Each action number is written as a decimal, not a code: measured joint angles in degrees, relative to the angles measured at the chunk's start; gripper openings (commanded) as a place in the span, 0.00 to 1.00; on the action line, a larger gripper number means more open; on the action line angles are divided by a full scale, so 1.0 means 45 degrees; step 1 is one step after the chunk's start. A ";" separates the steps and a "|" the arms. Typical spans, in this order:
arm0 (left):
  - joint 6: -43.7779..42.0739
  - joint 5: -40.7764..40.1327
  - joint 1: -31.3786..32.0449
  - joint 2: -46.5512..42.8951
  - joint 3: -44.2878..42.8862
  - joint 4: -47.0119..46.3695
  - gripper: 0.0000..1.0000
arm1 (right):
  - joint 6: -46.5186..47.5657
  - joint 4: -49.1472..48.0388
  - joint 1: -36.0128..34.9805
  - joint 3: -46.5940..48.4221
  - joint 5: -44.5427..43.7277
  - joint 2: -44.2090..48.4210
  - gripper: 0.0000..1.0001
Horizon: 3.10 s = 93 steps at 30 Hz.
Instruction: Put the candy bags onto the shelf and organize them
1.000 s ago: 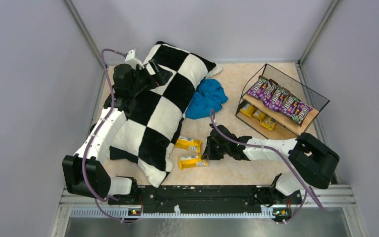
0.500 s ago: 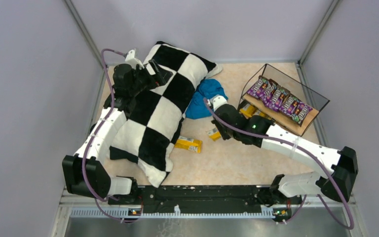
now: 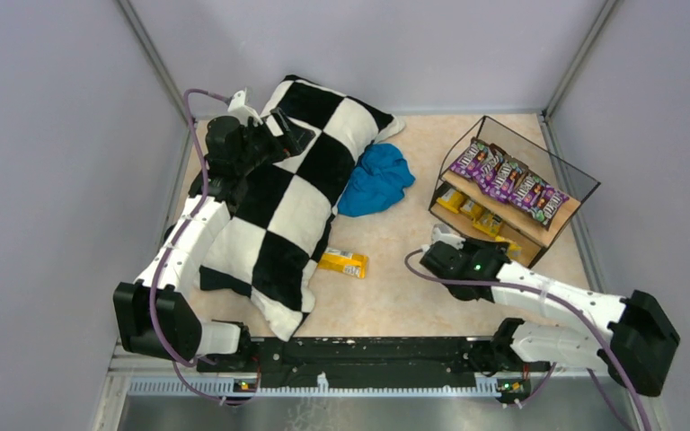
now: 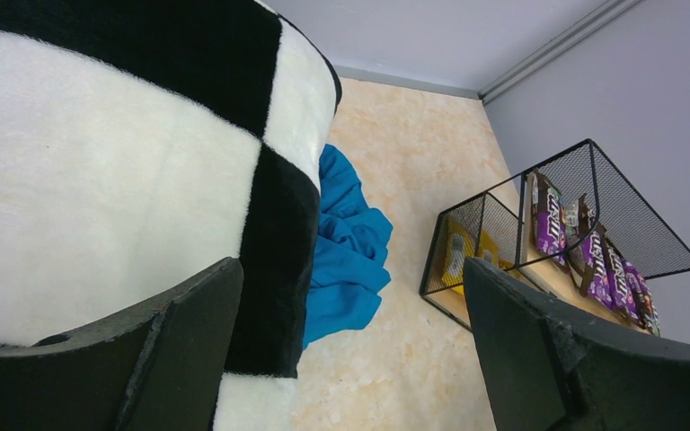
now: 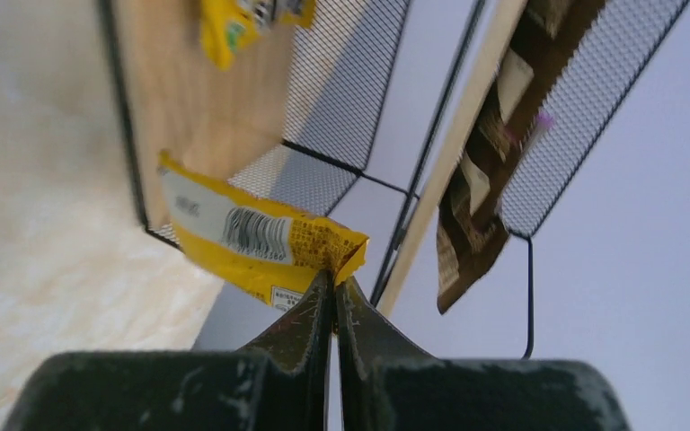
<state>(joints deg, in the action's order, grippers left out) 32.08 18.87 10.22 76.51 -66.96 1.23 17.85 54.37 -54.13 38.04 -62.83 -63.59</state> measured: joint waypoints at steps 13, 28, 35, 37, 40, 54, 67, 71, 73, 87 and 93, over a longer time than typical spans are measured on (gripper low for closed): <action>0.0180 0.0092 0.0000 0.0000 0.0000 -0.0049 0.98 | 0.3016 -0.5226 0.2288 -0.1404 -0.2021 0.0374 0.00; 0.0180 0.0092 0.0005 0.0000 0.0000 -0.0087 0.98 | 0.3614 -0.7300 0.2404 -0.1481 -0.2171 -0.0695 0.00; 0.0180 0.0092 0.0005 0.0000 0.0000 -0.0087 0.98 | 0.3789 -0.8029 0.2516 -0.1554 -0.2195 -0.1316 0.00; 0.0180 0.0087 0.0005 0.0000 0.0000 -0.0087 0.98 | 0.3876 -0.8276 0.2618 -0.1763 -0.2166 -0.1409 0.00; 0.0180 0.0087 0.0005 0.0000 0.0000 -0.0087 0.98 | 0.3997 -0.8485 0.2773 -0.1982 -0.2161 -0.1520 0.00; 0.0199 0.0146 0.0024 -0.0039 0.0000 -0.0092 0.98 | 0.3143 -0.7961 0.3016 -0.1948 -0.0918 -0.1919 0.00; 0.0287 0.0287 0.0029 -0.0068 0.0000 -0.0180 0.98 | 0.2739 -0.6188 0.3337 -0.1763 0.2914 -0.2244 0.00; 0.0291 0.0296 0.0029 -0.0092 0.0000 -0.0180 0.98 | 0.3016 -0.6698 0.3900 -0.1783 0.3623 -0.2205 0.00; 0.0287 0.0287 0.0029 -0.0141 0.0000 -0.0180 0.98 | 0.3322 -0.7155 0.4235 -0.1812 0.3963 -0.2108 0.00; 0.0340 0.0330 0.0029 -0.0228 0.0000 -0.0189 0.98 | 0.5105 -0.9238 0.6547 -0.2288 0.6144 -0.1122 0.00; 0.0447 0.0384 0.0029 -0.0228 0.0000 -0.0194 0.98 | 0.5809 -1.0108 0.7640 -0.2288 0.6543 -0.1511 0.00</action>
<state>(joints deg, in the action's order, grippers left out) 34.09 20.60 10.35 75.48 -66.96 0.36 43.99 8.88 -19.75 27.75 -33.39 -70.39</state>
